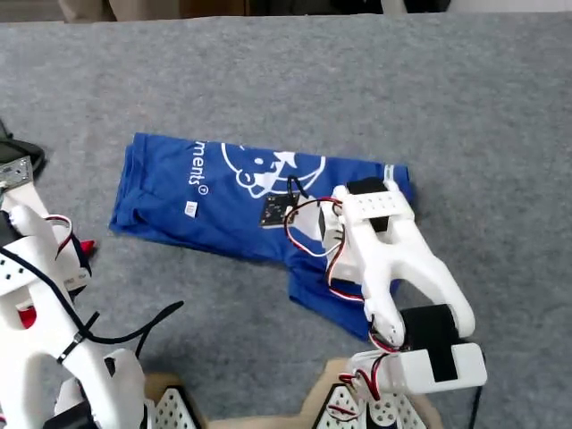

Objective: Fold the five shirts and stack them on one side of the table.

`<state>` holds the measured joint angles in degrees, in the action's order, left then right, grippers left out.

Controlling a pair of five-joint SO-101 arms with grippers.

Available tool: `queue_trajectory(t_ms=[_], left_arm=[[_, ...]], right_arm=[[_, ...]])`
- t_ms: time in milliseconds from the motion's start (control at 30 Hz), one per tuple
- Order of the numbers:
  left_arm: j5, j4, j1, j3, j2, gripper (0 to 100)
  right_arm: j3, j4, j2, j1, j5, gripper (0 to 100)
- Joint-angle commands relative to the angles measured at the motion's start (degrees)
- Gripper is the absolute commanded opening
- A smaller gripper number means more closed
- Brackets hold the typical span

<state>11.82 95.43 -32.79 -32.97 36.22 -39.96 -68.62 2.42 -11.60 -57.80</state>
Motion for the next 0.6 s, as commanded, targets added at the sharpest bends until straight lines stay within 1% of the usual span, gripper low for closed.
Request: queue_trajectory(t_ms=[0,100,233,300,467,567], left_arm=[[0.09,0.0,0.0,0.53,1.36,2],[0.18,-0.09,0.0,0.53,1.36,2],[0.18,-0.09,0.09,0.53,1.36,2],[0.18,-0.09,0.09,0.53,1.27,2],[0.18,-0.09,0.09,0.53,1.27,2],[0.18,-0.09,0.09,0.44,1.27,2]], right_arm=[[0.48,-0.88,0.22,-0.4,-0.44,2.9],[0.57,-0.88,2.68,-0.31,-0.09,4.7],[0.57,-2.29,8.75,-0.48,-0.26,18.4],[0.57,-4.57,12.09,-0.84,-0.35,22.7],[-0.66,-8.7,17.71,-2.24,-0.44,23.1],[-2.77,-7.82,18.24,-4.26,-0.18,23.1]])
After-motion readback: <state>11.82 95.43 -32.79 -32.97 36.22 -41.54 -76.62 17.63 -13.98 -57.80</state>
